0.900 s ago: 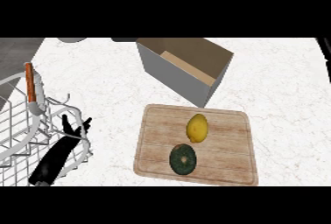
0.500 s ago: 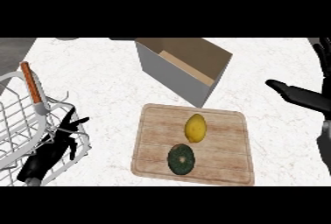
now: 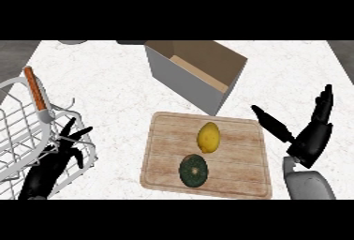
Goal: Pick the lemon from the cutting board and place it in the cardboard box
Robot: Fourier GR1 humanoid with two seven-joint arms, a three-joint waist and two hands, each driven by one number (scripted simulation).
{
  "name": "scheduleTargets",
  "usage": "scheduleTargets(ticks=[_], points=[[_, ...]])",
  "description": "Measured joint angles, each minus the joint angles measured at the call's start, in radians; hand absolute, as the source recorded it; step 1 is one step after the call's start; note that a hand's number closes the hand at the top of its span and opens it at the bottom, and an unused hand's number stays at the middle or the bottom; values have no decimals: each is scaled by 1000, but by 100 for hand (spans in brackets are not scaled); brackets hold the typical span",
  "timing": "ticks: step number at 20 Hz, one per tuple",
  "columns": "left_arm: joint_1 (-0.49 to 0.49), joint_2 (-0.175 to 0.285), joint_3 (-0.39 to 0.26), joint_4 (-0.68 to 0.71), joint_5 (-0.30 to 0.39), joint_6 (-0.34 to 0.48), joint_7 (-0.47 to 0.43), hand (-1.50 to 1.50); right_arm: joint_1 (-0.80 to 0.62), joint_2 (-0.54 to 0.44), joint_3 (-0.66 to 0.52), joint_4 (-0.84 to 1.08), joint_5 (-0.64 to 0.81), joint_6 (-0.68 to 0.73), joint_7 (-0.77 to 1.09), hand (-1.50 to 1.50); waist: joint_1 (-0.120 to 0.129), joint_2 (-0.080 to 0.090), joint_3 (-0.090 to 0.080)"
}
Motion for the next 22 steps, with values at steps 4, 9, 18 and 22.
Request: scheduleTargets(ticks=[4, 9, 18, 22], points=[[29, -17, 5, -39, -2, 31, -23, 0, 52, -4, 91, 64, 177, 4, 140, -150, -4, -3, -1], [52, -16, 8, -66, -4, 43, -29, 0, 88, -38, 186, 100, 327, 158, 359, -150, -11, -4, -4], [42, -19, 9, -69, -18, 50, -51, 0, -22, -13, 339, 4, 448, 577, 872, -150, -12, -7, -5], [28, -24, 12, -51, -24, 50, -59, 0, -124, 58, 373, -32, 508, 713, 1054, -150, -11, -5, 1]])
